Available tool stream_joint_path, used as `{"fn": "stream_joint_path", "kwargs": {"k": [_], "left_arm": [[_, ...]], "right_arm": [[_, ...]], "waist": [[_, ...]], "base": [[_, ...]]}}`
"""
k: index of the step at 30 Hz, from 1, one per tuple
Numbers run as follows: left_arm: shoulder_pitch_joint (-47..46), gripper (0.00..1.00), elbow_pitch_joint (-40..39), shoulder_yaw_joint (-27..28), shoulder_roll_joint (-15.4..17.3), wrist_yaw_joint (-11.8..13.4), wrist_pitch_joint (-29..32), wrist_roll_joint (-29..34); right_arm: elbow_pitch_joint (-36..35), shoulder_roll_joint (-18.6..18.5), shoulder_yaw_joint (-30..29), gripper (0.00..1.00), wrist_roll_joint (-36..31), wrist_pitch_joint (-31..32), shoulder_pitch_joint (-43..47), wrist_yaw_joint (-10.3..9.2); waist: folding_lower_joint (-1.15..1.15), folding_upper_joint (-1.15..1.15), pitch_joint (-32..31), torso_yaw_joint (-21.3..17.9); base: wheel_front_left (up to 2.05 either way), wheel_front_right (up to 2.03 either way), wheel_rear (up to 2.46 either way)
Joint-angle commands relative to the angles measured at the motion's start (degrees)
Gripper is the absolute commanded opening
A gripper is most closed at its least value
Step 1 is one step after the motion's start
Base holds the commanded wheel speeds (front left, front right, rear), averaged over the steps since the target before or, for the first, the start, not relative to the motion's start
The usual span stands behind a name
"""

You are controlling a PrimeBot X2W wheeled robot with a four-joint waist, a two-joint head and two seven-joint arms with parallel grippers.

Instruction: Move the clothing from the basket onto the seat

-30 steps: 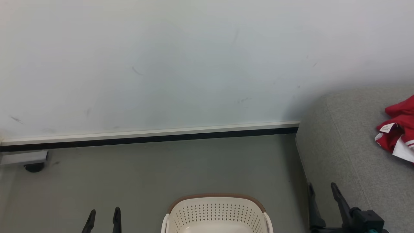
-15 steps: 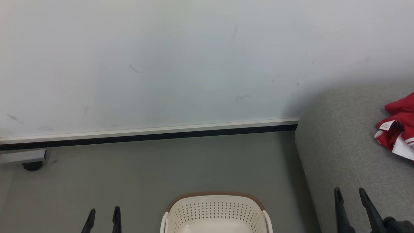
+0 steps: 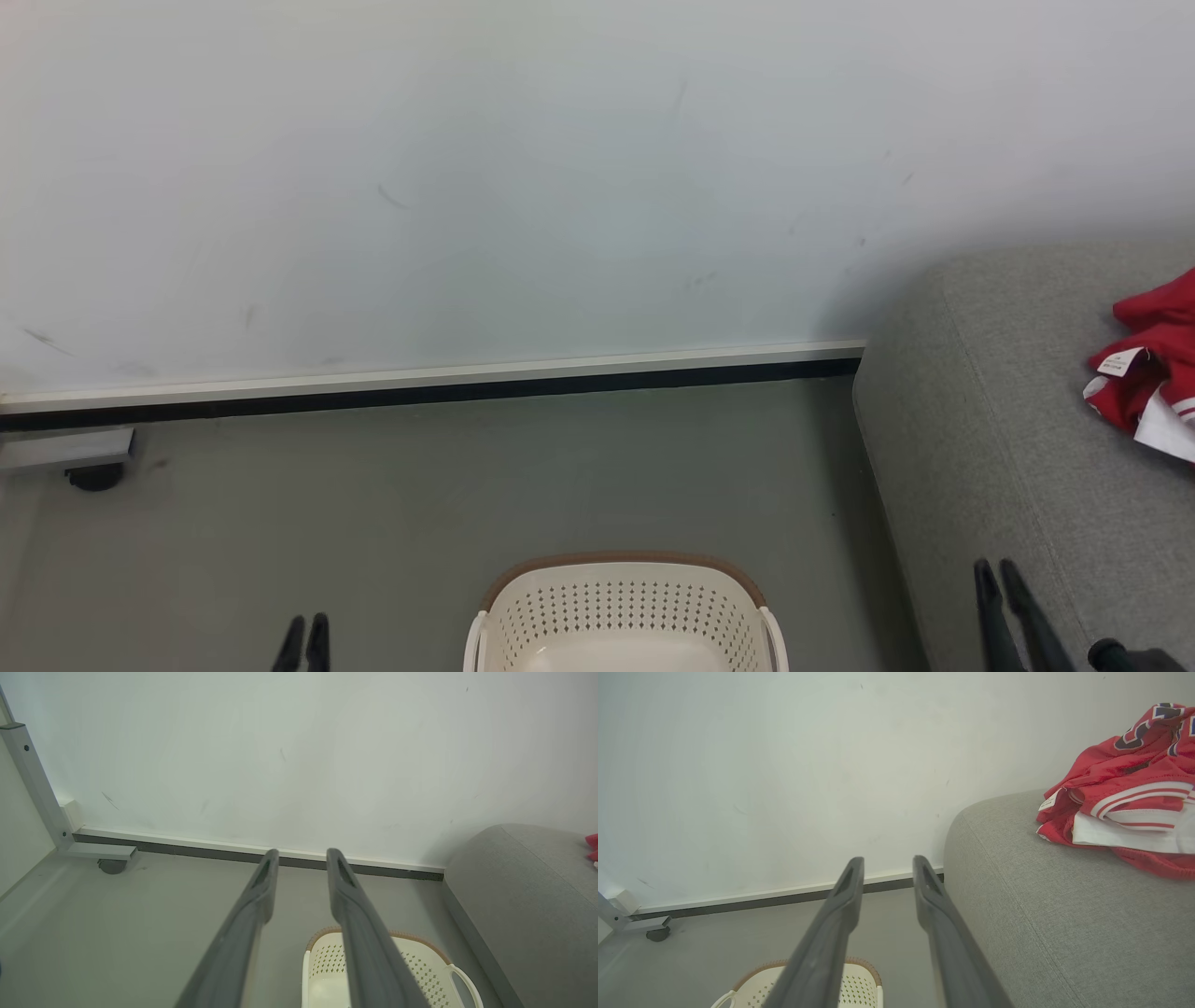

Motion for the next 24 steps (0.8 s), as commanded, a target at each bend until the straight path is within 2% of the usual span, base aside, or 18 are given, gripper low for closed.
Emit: {"fn": "stream_joint_path", "kwargs": {"k": [1,4,10,24], "left_arm": [[-0.1,0.00,0.4,0.1,0.0,0.0,0.2,-0.3],[0.1,0.00,2.0,-0.1,-0.1,-0.1,0.6,-0.6],[-0.9,0.00,2.6,0.7,-0.1,-0.7,3.1,-8.5],[-2.2,0.00,3.2,1.7,-0.1,-2.0,7.2,-22.4]], "right_arm": [[0.2,0.1,0.1,0.00,0.3,0.0,0.2,0.00],[1.7,0.6,0.2,0.00,0.7,0.1,0.9,0.00],[1.6,0.9,-0.5,0.00,8.8,1.4,0.4,0.00],[1.5,1.6,-2.0,0.00,22.8,3.7,-0.6,0.00]], "waist": [[0.00,0.00,0.0,0.0],[0.00,0.00,0.0,0.0],[0.00,0.00,0.1,-0.1],[0.00,0.00,0.4,-0.4]], "base": [[0.00,0.00,0.00],[0.00,0.00,0.00],[0.00,0.00,0.00],[0.00,0.00,0.00]]}}
